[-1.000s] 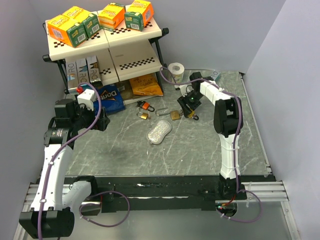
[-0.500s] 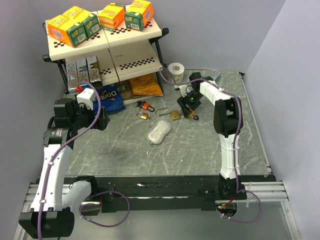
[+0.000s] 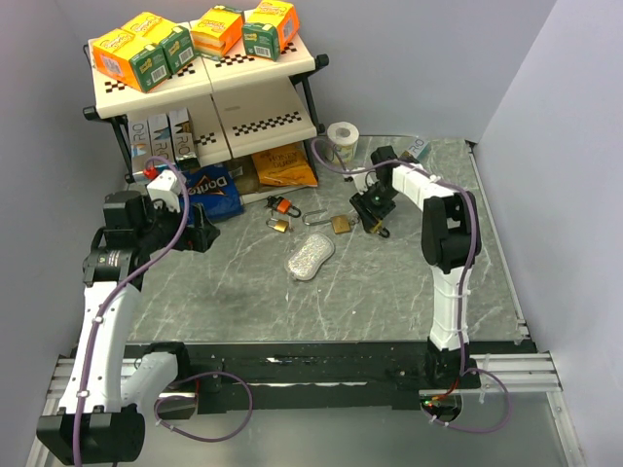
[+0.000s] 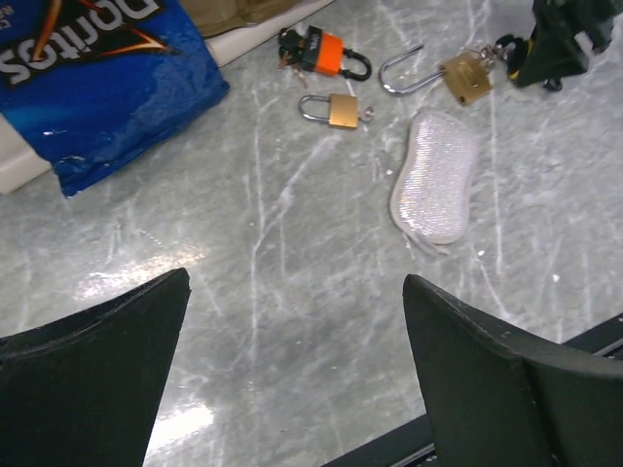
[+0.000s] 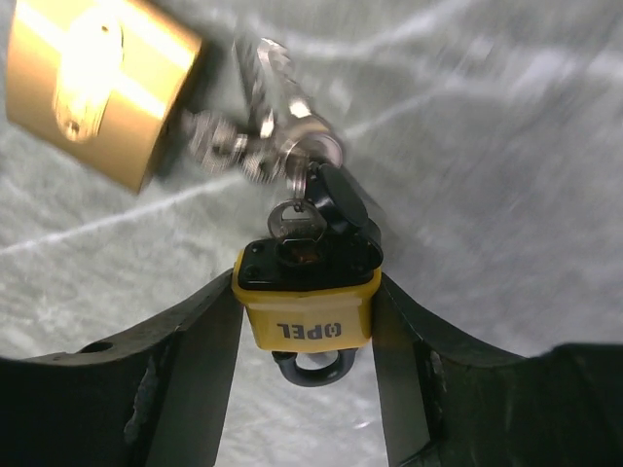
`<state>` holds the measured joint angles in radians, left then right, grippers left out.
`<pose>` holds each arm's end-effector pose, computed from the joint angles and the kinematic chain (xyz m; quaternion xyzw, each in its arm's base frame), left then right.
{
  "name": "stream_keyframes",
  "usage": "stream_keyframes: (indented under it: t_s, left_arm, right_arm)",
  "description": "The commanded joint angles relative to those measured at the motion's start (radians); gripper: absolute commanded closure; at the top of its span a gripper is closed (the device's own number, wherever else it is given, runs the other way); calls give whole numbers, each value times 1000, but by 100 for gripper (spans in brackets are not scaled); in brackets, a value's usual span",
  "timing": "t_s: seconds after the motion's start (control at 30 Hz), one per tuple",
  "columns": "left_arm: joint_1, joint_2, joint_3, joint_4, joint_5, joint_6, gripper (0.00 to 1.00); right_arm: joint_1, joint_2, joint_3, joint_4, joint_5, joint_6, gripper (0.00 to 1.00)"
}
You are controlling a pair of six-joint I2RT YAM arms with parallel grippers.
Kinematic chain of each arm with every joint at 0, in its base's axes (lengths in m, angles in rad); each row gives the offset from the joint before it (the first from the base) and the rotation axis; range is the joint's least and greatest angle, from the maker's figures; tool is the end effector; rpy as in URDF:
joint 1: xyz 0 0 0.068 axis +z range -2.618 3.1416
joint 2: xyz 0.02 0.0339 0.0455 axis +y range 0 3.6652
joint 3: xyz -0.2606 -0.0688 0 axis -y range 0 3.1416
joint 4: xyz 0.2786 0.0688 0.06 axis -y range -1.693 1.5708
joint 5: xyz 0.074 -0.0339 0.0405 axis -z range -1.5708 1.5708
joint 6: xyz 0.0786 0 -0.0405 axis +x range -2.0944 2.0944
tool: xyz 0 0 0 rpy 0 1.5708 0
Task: Lock with the key
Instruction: Pick up the lock from the center of the board.
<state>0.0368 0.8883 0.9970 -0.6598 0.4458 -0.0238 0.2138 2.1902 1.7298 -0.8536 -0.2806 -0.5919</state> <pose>0.2506 -0.0247 0.3297 0.0820 0.8541 -0.1898 0.4772 0.4698 0.1243 0.1110 -0.4015 0.8964 0.1124 0.1506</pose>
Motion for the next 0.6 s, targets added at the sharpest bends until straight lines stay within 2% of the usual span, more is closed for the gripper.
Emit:
stream_keyframes:
  t_s: [0.0, 0.13, 0.17, 0.23, 0.27, 0.3, 0.43, 0.5, 0.57]
  left_arm:
    - [0, -20, 43, -1, 73, -45, 4]
    - [0, -15, 63, -15, 123, -56, 4]
    - [0, -15, 68, -15, 154, -62, 4]
    - [0, -18, 71, -1, 177, -85, 4]
    - [0, -18, 71, 8, 191, -96, 3]
    - [-2, -18, 74, 31, 217, -106, 2]
    - [-18, -2, 69, 124, 274, -198, 2]
    - [-31, 9, 58, 181, 269, -238, 7]
    - [-103, 23, 42, 282, 211, -300, 9]
  right_arm:
    - [2, -147, -48, 8, 15, 36, 64]
    - [1, -254, -72, 30, -21, 98, 75]
    - [-1, -298, -76, 33, -32, 136, 82]
    - [-2, -345, -90, 42, -69, 179, 89]
    - [-4, -389, -95, 47, -80, 232, 97]
    - [-7, -411, -102, 53, -95, 260, 100]
    - [-24, -524, -148, 112, -173, 437, 100]
    - [-37, -605, -208, 194, -192, 587, 100]
    - [-44, -696, -289, 302, -169, 772, 100]
